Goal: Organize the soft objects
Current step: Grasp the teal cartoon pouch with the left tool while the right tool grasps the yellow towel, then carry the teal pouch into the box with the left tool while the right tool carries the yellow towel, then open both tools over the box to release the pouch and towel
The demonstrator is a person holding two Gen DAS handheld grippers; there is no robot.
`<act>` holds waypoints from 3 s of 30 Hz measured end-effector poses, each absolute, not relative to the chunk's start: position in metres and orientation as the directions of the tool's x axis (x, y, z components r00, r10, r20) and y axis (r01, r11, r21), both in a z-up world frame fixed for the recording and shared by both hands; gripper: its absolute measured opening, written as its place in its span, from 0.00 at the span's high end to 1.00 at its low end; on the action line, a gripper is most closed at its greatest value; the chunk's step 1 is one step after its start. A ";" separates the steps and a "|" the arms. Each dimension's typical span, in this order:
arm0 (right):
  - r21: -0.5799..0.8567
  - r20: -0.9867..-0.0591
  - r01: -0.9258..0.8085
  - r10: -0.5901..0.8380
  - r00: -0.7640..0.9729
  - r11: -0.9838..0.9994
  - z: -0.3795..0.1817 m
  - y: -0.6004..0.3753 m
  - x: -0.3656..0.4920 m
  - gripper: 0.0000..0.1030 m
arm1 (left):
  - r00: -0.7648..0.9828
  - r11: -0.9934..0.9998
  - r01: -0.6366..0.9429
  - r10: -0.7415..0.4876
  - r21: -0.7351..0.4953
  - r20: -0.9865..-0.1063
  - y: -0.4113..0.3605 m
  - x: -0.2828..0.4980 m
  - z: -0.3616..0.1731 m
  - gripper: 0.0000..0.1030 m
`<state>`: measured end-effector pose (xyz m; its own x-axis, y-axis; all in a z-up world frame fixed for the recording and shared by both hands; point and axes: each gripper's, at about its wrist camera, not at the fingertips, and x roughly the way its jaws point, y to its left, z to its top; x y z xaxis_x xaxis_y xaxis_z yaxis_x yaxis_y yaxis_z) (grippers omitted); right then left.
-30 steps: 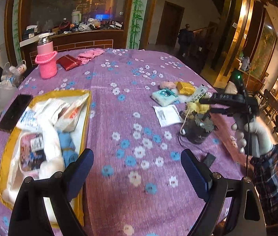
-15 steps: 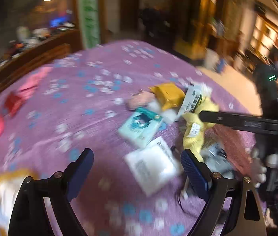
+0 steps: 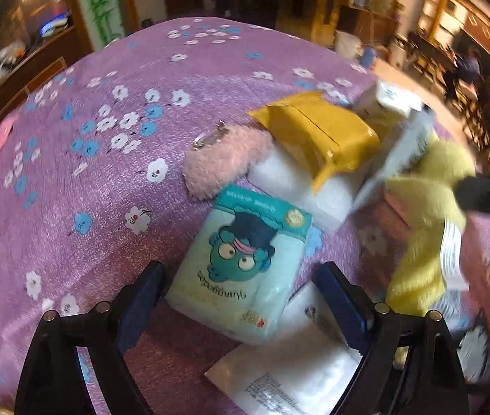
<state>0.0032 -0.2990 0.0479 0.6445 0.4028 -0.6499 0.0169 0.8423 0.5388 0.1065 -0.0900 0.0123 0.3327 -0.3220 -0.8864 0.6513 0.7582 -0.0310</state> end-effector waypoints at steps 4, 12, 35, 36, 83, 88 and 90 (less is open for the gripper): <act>0.546 -0.645 0.017 0.407 0.646 0.837 0.048 -0.300 0.003 0.42 | 0.335 0.780 0.622 -0.346 -0.070 -0.877 -0.087 0.108 0.019 0.44; 0.544 -0.617 0.000 0.399 0.679 0.839 0.054 -0.301 -0.001 0.42 | 0.411 0.837 0.537 -0.373 -0.110 -0.832 -0.057 0.090 0.046 0.57; 0.535 -0.483 -0.182 0.475 0.735 0.825 0.117 -0.268 -0.045 0.42 | 0.721 0.967 -0.006 -0.173 -0.256 -0.671 0.244 -0.121 0.102 0.56; 0.523 -0.482 -0.207 0.487 0.728 0.827 0.127 -0.258 -0.050 0.42 | 0.716 0.966 -0.034 -0.157 -0.258 -0.681 0.254 -0.124 0.096 0.56; 0.304 -0.699 -0.704 0.652 0.293 0.642 0.119 0.074 -0.106 0.27 | 0.797 0.929 -0.157 -0.082 -0.335 -0.599 0.303 -0.195 0.093 0.24; 0.349 -0.645 -0.593 0.645 0.410 0.726 0.137 -0.028 -0.103 0.27 | 0.806 0.946 -0.083 -0.122 -0.313 -0.579 0.273 -0.188 0.108 0.22; 0.345 -0.632 -0.516 0.600 0.490 0.784 0.142 -0.075 -0.101 0.27 | 0.805 0.952 -0.032 -0.156 -0.305 -0.572 0.255 -0.184 0.113 0.20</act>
<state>-0.1010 -0.0752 0.1415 0.4897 0.6001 -0.6325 -0.5160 0.7842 0.3446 -0.1843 0.2552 0.1129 0.8053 -0.1565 -0.5719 -0.0316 0.9518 -0.3050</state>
